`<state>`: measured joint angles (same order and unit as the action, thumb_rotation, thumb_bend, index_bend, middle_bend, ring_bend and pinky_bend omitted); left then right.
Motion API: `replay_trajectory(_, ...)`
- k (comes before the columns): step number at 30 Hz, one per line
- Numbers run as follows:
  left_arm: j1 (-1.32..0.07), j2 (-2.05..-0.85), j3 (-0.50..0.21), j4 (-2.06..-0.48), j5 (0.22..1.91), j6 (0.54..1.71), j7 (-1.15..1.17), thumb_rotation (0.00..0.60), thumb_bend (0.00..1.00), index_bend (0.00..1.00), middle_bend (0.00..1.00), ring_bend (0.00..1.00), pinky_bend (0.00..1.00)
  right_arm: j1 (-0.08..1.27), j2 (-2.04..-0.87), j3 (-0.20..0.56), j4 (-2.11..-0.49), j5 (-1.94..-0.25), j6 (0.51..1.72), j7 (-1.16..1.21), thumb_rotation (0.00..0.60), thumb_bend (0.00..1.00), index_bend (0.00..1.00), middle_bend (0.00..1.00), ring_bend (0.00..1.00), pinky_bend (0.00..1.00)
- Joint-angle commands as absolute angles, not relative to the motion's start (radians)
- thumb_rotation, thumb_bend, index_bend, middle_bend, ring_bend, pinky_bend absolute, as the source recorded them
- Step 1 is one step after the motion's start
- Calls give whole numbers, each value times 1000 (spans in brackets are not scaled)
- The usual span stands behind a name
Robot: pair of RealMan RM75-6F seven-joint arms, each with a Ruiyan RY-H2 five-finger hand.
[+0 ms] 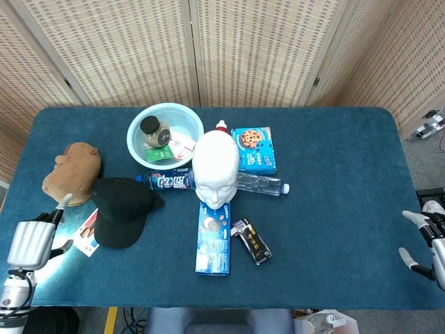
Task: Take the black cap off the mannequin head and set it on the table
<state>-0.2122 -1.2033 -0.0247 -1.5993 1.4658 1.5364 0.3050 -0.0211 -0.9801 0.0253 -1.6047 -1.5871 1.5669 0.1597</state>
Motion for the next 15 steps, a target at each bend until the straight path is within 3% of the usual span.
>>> replay_trajectory(1,-184,-1194,-31,-1619,1452,1560,265,600,107,202,414,404,614,-12,-979,22,-1606,-1595,1556,158,600,306,224,267,170,165)
replay_trajectory(9,-134,-1177,-19,-1673,1433,1576,273,600,106,185,243,240,398,3,-983,17,-1608,-1606,1538,155,600,306,224,267,170,165)
replay_trajectory(15,-122,-1189,-7,-1688,1453,1570,298,600,106,178,218,221,371,8,-986,15,-1611,-1605,1532,149,600,306,224,268,170,165)
